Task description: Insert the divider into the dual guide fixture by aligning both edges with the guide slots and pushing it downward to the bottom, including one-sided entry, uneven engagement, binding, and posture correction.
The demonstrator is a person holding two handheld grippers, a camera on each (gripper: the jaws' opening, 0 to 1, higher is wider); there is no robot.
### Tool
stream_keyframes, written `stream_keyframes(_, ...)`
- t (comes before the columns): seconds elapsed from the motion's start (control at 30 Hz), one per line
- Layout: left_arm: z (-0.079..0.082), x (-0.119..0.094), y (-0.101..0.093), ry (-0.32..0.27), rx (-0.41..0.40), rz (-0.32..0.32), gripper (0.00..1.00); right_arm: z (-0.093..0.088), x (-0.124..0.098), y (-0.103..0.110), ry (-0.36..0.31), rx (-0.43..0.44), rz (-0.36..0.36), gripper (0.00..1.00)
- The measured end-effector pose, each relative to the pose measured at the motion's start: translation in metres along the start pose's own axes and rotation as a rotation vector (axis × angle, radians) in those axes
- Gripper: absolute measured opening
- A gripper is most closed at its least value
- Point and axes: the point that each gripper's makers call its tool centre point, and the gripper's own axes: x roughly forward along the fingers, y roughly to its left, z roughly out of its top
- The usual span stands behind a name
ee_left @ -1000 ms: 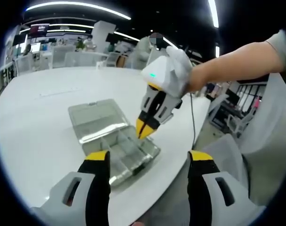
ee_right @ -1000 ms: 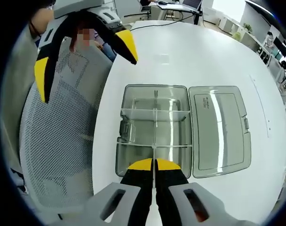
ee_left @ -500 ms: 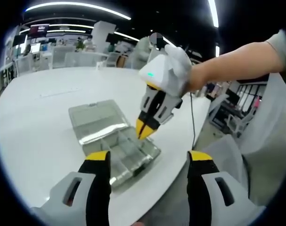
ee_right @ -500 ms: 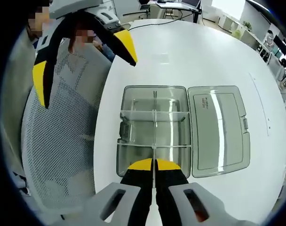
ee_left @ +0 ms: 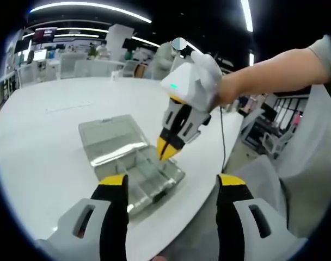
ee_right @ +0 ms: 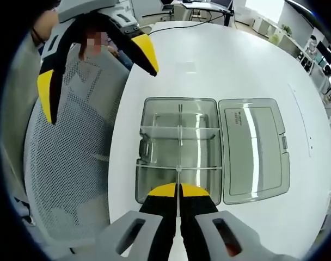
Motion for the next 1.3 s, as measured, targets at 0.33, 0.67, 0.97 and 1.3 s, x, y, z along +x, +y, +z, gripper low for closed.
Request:
stream_keyframes(0.33,-0.001,0.0,0.001,0.001,-0.002,0.002,0.62,-0.003,0.005,-0.002,-0.003,-0.009,0.007,0.0)
stream_keyframes(0.67,-0.002,0.0,0.002,0.002,-0.007,0.004,0.62,-0.003,0.01,0.0,0.001,-0.016,0.013,0.0)
stream_keyframes(0.97,-0.004,-0.001,0.005,0.004,-0.012,0.01,0.62,-0.005,0.016,-0.002,0.009,-0.023,0.021,0.0)
stream_keyframes(1.3,-0.004,-0.002,0.005,0.006,-0.016,0.013,0.62,-0.006,0.019,-0.001,0.018,-0.032,0.024,0.0)
